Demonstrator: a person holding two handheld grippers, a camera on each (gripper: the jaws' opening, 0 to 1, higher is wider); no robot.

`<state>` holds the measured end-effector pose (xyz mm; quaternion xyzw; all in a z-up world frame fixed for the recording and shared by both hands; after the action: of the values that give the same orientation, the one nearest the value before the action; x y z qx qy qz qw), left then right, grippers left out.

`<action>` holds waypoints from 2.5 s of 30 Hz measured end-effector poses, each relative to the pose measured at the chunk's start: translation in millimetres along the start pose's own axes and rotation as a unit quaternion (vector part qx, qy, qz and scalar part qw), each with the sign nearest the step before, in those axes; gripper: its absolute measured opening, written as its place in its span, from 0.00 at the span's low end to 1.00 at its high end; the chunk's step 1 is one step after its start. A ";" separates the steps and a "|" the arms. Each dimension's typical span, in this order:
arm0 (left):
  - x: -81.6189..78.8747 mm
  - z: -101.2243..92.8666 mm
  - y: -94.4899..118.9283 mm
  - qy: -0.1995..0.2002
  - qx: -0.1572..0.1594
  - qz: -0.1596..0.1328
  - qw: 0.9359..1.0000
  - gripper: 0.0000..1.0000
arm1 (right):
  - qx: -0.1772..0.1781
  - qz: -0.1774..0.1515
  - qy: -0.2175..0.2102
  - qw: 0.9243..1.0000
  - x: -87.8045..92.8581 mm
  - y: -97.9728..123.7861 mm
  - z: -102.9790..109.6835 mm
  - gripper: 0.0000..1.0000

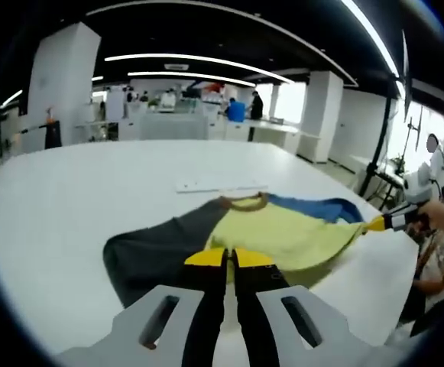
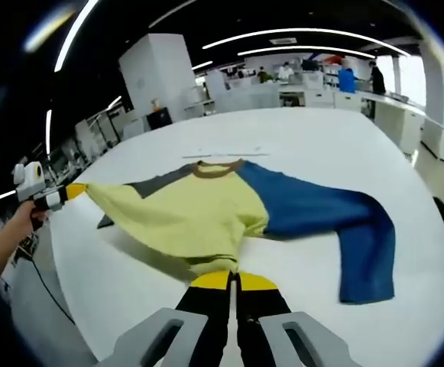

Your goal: Fold the garment on the visible template until the final outline fits inside the template.

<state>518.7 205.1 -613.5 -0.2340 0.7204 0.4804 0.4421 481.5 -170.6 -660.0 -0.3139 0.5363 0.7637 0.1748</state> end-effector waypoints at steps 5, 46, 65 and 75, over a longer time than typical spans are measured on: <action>-2.0 -2.8 13.4 0.010 0.009 0.000 1.000 0.00 | 0.010 0.011 0.034 0.999 4.0 17.2 -0.7 0.00; 115.4 -37.1 92.5 0.097 -0.016 0.123 0.987 0.00 | -0.004 0.080 0.111 0.991 99.8 60.3 25.5 0.00; 154.1 -31.4 93.8 0.086 -0.040 0.176 0.980 0.01 | -0.004 0.111 0.066 0.992 138.0 55.5 26.3 0.00; 159.9 -28.6 92.9 0.088 -0.045 0.186 0.978 0.00 | 0.011 0.101 -0.005 0.995 138.3 53.0 16.4 0.03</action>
<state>356.2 233.3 -702.0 -0.1569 0.7651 0.5638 0.2686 342.1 -184.2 -710.9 -0.2525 0.5728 0.7731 0.1023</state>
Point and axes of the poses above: the point that each gripper's makers call its tool centre point, and the gripper's own axes: y roughly backward along the fingers, z roughly to its left, x roughly out of its underside, the point moved 6 cm from there along y, roughly backward along the fingers, and after that the axes turned 6 degrees about z, right-handed, at the moved point
